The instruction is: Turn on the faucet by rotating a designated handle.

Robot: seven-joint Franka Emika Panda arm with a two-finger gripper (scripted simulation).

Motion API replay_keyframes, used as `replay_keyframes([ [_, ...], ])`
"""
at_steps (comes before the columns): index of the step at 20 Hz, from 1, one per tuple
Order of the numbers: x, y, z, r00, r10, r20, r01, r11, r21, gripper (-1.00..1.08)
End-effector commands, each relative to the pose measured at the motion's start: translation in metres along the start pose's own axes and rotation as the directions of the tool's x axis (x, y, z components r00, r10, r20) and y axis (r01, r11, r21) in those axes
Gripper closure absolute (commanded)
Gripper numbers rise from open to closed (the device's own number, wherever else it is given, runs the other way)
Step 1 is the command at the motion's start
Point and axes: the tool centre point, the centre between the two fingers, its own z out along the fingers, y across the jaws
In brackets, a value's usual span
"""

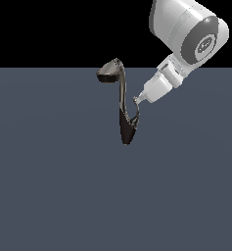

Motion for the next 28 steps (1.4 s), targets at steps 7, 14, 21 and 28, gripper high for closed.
replay_keyframes([
  [7,-0.003,0.005,-0.001,1.000,-0.004,-0.001,0.004,1.000,-0.001,1.08],
  [14,-0.010,0.025,-0.001,1.000,-0.004,-0.001,0.004,1.000,-0.001,1.08],
  [21,-0.017,0.046,0.000,1.000,-0.004,-0.001,0.004,1.000,-0.001,1.08],
  [28,-0.005,0.057,-0.001,1.000,-0.001,-0.005,0.001,1.000,0.006,1.08],
])
